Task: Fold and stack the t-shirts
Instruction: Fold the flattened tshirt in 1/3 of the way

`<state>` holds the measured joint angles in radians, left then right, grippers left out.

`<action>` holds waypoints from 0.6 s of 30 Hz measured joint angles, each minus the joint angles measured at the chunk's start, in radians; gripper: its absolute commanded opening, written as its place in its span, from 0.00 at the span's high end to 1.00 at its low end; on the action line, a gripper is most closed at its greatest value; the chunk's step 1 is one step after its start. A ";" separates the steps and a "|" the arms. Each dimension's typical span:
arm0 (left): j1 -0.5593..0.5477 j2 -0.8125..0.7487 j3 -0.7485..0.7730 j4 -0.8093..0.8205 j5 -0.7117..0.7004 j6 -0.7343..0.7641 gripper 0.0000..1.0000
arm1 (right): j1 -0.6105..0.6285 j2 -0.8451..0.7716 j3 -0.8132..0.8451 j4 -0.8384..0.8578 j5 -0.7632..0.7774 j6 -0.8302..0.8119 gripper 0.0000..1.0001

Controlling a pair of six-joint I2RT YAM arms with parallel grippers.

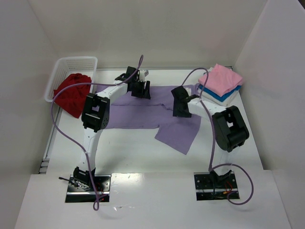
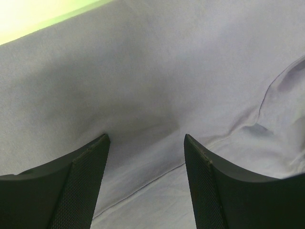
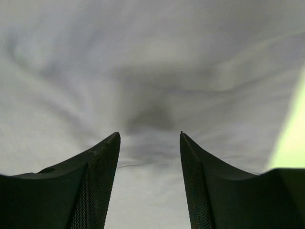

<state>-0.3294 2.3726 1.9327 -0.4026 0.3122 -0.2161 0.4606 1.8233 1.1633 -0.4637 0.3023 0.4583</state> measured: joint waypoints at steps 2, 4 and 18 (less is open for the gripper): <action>0.000 0.000 0.000 -0.002 0.000 0.004 0.27 | -0.042 -0.038 -0.002 -0.008 0.012 0.007 0.41; 0.000 0.000 0.001 -0.002 0.000 0.004 0.27 | -0.094 -0.072 -0.003 -0.005 0.031 0.014 0.41; 0.000 0.002 0.003 -0.005 0.001 0.005 0.27 | -0.188 -0.031 -0.002 0.010 0.060 0.015 0.41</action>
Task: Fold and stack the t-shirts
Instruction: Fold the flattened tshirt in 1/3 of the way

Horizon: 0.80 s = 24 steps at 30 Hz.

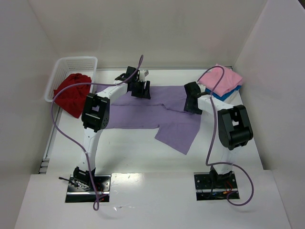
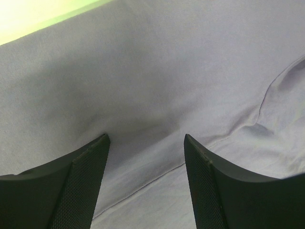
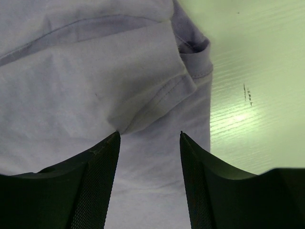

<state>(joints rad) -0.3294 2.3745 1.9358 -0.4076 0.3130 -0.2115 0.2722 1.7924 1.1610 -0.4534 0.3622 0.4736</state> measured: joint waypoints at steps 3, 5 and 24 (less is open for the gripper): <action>0.000 0.002 0.002 -0.001 0.000 0.000 0.27 | 0.000 0.012 0.000 0.016 -0.005 -0.003 0.41; 0.000 0.002 0.002 -0.001 0.000 0.000 0.27 | 0.000 0.022 0.000 0.031 -0.008 -0.003 0.41; 0.000 0.011 0.017 -0.008 0.003 0.003 0.27 | 0.000 0.096 0.031 0.081 -0.010 -0.016 1.00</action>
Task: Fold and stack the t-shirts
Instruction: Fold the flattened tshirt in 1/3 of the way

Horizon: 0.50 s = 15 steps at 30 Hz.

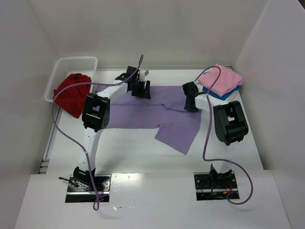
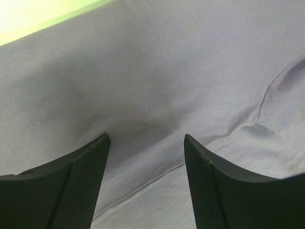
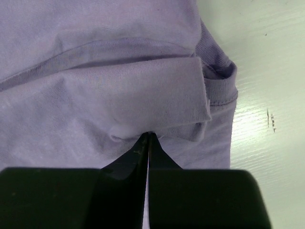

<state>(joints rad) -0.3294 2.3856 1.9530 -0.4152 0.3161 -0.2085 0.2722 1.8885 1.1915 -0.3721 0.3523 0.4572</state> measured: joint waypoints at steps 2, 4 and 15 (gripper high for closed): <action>0.000 0.000 0.000 0.000 0.000 0.000 0.27 | 0.000 -0.001 0.003 -0.002 0.002 -0.002 1.00; 0.000 0.000 0.000 0.000 0.000 0.000 0.27 | 0.000 -0.005 0.010 -0.006 0.005 -0.002 1.00; 0.000 0.002 0.002 -0.001 0.001 0.000 0.27 | -0.014 -0.182 0.054 -0.040 0.038 -0.009 1.00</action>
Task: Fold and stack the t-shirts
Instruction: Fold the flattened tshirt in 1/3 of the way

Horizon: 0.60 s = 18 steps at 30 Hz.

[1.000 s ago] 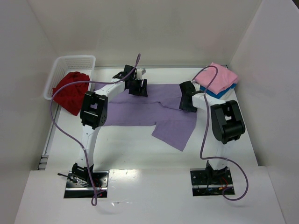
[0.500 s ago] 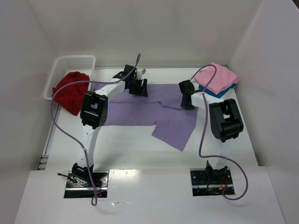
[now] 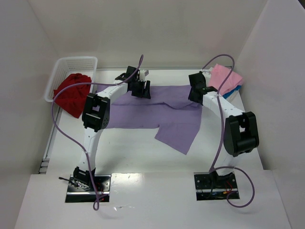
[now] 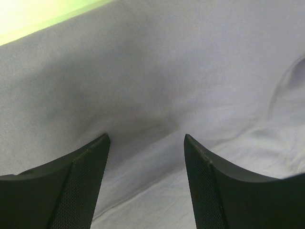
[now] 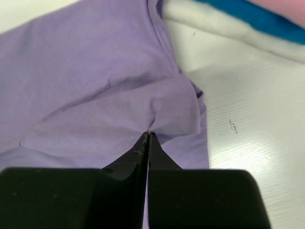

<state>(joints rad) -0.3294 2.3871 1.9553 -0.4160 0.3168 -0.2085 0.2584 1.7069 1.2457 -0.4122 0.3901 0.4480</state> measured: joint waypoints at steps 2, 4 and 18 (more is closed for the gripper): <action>0.000 0.000 0.000 0.000 0.000 0.000 0.27 | -0.006 -0.025 0.000 0.000 0.003 0.000 1.00; 0.000 0.000 0.000 0.000 0.000 0.000 0.27 | -0.009 -0.032 -0.001 0.000 0.006 0.000 1.00; 0.001 0.003 0.005 -0.003 0.003 0.000 0.27 | -0.010 0.027 -0.077 -0.023 -0.033 0.021 0.61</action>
<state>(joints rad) -0.3286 2.3901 1.9606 -0.4187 0.3199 -0.2085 0.2489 1.7336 1.1687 -0.4351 0.3573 0.4686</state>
